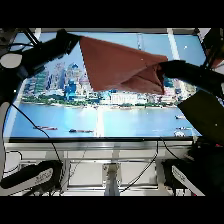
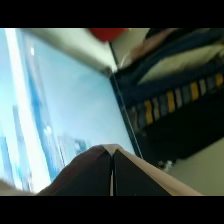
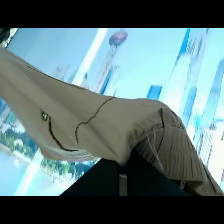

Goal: Fold the clothes and pants, and hang the long-sleeved shirts on hangers.

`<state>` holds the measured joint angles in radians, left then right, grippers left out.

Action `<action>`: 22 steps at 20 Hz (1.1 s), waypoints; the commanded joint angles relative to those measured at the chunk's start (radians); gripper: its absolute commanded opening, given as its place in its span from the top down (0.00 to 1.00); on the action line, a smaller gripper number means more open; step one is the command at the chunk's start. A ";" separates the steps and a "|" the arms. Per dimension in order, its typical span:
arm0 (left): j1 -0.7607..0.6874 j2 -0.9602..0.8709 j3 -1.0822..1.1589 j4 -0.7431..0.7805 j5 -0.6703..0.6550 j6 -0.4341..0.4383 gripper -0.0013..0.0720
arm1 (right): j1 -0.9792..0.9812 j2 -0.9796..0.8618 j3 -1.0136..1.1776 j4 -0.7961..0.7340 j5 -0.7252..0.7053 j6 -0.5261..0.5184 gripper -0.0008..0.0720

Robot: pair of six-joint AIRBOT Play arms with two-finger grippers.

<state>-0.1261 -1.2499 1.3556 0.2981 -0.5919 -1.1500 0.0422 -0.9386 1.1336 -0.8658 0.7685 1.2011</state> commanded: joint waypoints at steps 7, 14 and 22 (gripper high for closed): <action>0.014 -0.271 0.517 0.016 -0.004 0.066 0.98 | 0.130 -0.575 0.602 0.040 -0.383 -0.208 0.98; 0.016 -0.300 0.518 0.630 -0.368 -0.159 0.98 | 0.049 -0.631 0.678 -0.089 0.219 -0.119 0.98; -0.012 -0.091 -0.043 0.668 -0.445 -0.146 0.98 | 0.113 -0.474 0.163 -0.096 0.500 0.011 0.98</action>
<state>-0.1284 -1.4303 1.5230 0.9180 -1.0138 -1.2945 0.1188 -1.4849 1.4933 -0.9581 1.1942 1.1522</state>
